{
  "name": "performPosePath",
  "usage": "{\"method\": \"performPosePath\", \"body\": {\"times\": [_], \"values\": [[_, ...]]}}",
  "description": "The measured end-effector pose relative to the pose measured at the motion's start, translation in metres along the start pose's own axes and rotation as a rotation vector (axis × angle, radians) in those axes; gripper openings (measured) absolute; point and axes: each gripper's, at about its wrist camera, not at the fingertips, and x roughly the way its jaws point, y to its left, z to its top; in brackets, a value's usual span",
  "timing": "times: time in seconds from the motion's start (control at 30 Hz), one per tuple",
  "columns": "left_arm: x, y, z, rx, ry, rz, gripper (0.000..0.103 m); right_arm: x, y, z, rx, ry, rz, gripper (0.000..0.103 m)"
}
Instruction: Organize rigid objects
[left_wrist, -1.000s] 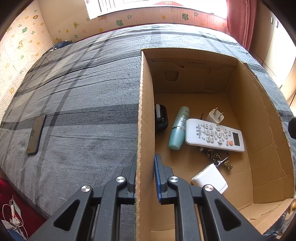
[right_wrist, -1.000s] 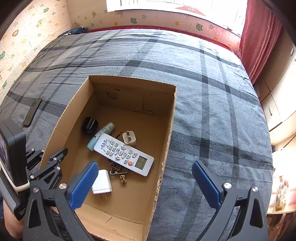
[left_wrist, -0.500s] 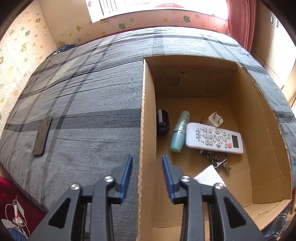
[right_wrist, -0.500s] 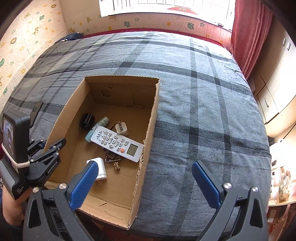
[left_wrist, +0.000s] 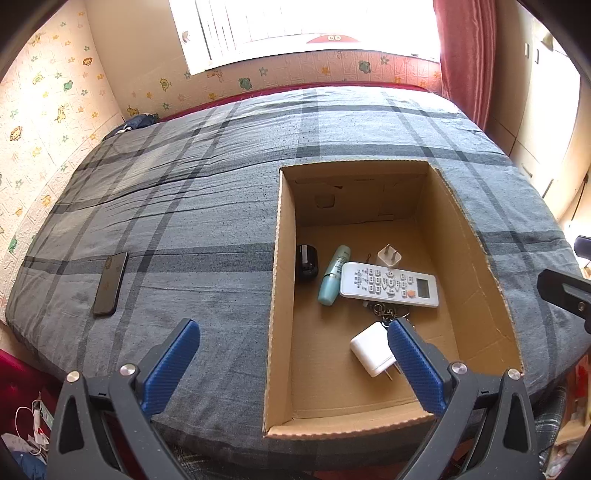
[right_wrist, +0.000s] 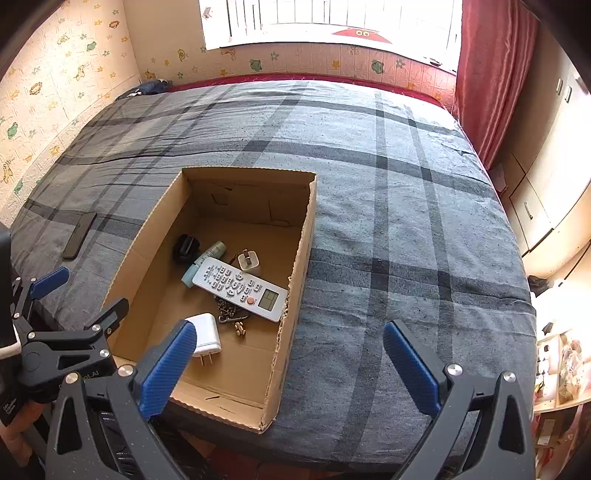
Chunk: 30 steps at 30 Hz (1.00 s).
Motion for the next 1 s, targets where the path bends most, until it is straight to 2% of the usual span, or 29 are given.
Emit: {"method": "performPosePath", "body": {"times": [0.27,0.47,0.7,1.0], "values": [[-0.051,-0.009,-0.007,-0.002,-0.074,0.017,0.103,-0.036,-0.001,-0.011,0.012,-0.057,0.004,0.103],[-0.077,-0.017,-0.014,-0.007,-0.095,0.002,0.103,-0.062,0.001,-0.022,0.004,-0.093,-0.002,0.103],[-0.100,-0.028,-0.023,-0.010,-0.115,-0.025,0.103,-0.086,0.005,-0.035,-0.007,-0.133,-0.016,0.103],[-0.115,-0.046,-0.035,0.043,-0.141,-0.048,0.103,-0.098,0.007,-0.048,-0.009,-0.146,-0.013,0.103]]}}
